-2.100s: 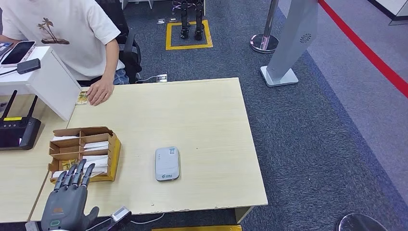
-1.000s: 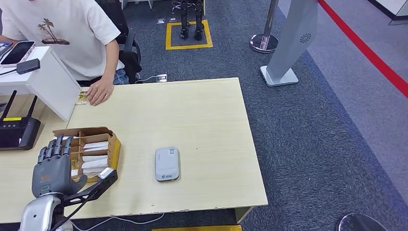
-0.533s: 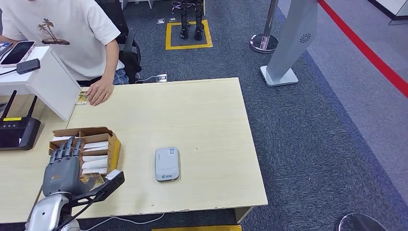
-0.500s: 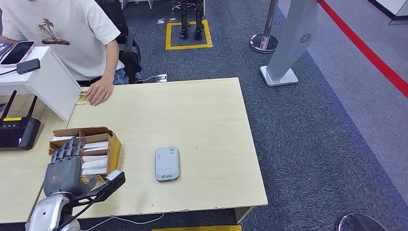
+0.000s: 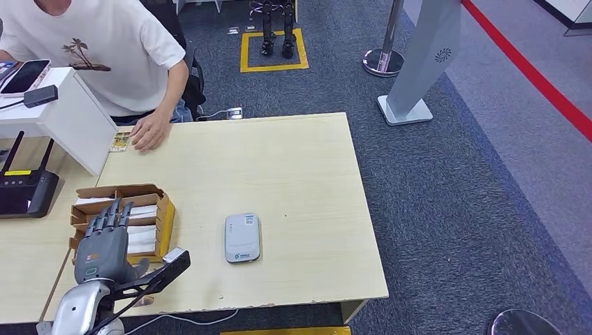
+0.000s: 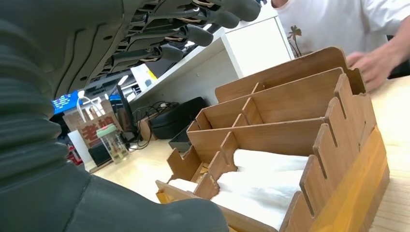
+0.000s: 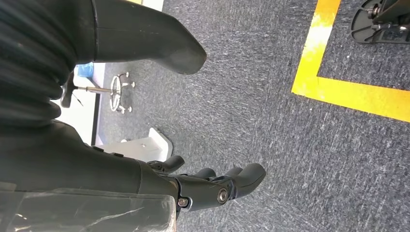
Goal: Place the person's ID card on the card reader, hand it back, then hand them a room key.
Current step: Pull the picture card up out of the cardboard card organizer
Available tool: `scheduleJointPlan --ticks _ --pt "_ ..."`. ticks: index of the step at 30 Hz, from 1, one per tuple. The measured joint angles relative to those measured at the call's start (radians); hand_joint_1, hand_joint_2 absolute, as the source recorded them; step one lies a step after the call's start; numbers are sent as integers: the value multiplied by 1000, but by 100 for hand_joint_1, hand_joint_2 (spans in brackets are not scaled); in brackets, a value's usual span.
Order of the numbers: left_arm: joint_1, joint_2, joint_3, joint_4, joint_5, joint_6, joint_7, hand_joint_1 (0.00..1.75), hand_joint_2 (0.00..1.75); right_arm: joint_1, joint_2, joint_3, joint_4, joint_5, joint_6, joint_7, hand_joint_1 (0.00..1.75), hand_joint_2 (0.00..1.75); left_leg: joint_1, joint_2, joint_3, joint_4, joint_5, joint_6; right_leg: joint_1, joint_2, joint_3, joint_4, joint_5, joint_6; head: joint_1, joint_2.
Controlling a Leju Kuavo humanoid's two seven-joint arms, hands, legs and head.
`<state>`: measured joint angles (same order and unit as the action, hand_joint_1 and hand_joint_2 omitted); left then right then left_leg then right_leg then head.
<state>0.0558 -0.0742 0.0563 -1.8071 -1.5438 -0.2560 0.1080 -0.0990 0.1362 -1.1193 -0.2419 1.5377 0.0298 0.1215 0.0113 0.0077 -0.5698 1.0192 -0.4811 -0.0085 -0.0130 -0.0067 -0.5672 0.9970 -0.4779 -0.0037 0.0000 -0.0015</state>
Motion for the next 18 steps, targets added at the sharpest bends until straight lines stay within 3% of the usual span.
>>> scheduleJointPlan --ticks 15,18 --pt "-9 -22 -40 0 0 40 -15 0 175 1 0 0 0 0 -1 -1 0 175 0 0 0 0 0 0 0 0 0 0 0 0 0 0" --pt "-22 -23 -50 0 2 63 -22 0 175 1 0 0 0 0 -1 -2 0 44 0 0 0 0 0 0 0 0 0 0 0 0 0 0"
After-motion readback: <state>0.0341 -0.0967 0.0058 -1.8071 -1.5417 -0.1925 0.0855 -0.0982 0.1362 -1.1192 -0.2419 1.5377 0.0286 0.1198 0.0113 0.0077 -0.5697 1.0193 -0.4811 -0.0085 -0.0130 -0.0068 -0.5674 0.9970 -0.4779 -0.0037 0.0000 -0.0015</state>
